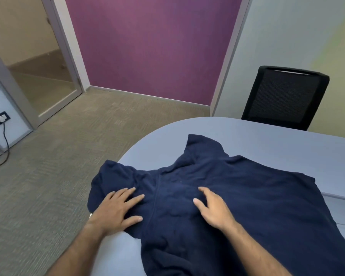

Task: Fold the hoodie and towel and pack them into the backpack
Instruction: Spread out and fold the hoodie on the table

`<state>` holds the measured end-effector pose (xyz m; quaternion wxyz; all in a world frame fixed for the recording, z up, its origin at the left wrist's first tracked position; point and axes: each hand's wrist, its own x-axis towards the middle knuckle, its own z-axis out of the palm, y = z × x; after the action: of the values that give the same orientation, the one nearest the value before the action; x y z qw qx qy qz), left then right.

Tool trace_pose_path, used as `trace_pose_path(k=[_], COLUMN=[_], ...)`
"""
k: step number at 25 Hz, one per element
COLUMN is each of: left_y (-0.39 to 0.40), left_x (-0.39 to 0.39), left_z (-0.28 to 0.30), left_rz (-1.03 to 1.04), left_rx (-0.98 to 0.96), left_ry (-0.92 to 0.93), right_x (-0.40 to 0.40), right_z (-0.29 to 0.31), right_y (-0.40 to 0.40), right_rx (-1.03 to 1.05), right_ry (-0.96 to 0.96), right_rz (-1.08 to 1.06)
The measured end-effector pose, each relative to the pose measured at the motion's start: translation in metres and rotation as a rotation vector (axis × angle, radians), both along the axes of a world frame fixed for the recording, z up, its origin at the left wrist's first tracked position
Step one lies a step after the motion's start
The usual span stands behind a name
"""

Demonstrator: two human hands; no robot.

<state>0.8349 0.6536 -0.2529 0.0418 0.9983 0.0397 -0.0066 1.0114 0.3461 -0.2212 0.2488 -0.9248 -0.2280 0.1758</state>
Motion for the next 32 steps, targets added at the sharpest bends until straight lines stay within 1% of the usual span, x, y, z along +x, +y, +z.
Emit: trace_pose_path(k=[2,3,4,5,7,8,10,13,16,18,20,22,24,27,28,30,32], left_y=[-0.005,-0.006,-0.006,-0.007,-0.011,-0.015,-0.033,-0.075,-0.11,-0.131,-0.154,-0.177,-0.193,-0.202,-0.202,-0.202,-0.201], left_x=[0.005,0.007,0.01,0.012,0.022,0.03,0.053,0.107,0.172,0.214,0.249,0.275,0.286,0.283,0.281,0.28,0.28], left_z=[-0.002,0.002,0.008,0.011,0.015,0.014,0.007,0.007,0.01,0.009,0.004,-0.013,-0.035,-0.065,-0.07,-0.074,-0.072], left_rz=[0.335,0.494,0.606,0.645,0.617,0.559,0.362,0.189,0.056,-0.061,-0.144,-0.175,-0.169,-0.142,-0.138,-0.132,-0.115], left_rx=[-0.055,-0.084,-0.084,-0.032,0.102,0.124,0.115,0.016,-0.078,-0.055,-0.033,-0.039,-0.027,-0.027,-0.034,-0.053,-0.071], left_ry=[0.214,0.283,0.302,0.28,0.139,0.045,-0.066,-0.084,-0.14,-0.144,-0.101,-0.049,-0.019,-0.046,-0.068,-0.095,-0.107], right_x=[0.001,0.001,0.001,0.0,-0.001,0.0,0.008,0.033,0.079,0.116,0.152,0.185,0.212,0.239,0.245,0.252,0.25], right_z=[-0.016,-0.023,-0.029,-0.034,-0.04,-0.04,-0.037,-0.029,-0.022,-0.017,-0.011,-0.01,-0.011,-0.019,-0.021,-0.024,-0.025], right_y=[-0.035,-0.053,-0.072,-0.09,-0.121,-0.132,-0.148,-0.165,-0.177,-0.176,-0.166,-0.15,-0.13,-0.106,-0.102,-0.099,-0.1], right_rx=[-0.169,-0.243,-0.307,-0.36,-0.438,-0.449,-0.408,-0.311,-0.274,-0.243,-0.211,-0.194,-0.25,-0.383,-0.391,-0.357,-0.313], right_ry=[-0.068,-0.078,-0.073,-0.073,-0.134,-0.179,-0.24,-0.259,-0.315,-0.32,-0.33,-0.333,-0.312,-0.166,-0.117,-0.103,-0.198], right_rz=[-0.008,-0.038,-0.082,-0.123,-0.155,-0.16,-0.2,-0.299,-0.33,-0.345,-0.335,-0.26,-0.135,-0.017,-0.018,-0.066,-0.083])
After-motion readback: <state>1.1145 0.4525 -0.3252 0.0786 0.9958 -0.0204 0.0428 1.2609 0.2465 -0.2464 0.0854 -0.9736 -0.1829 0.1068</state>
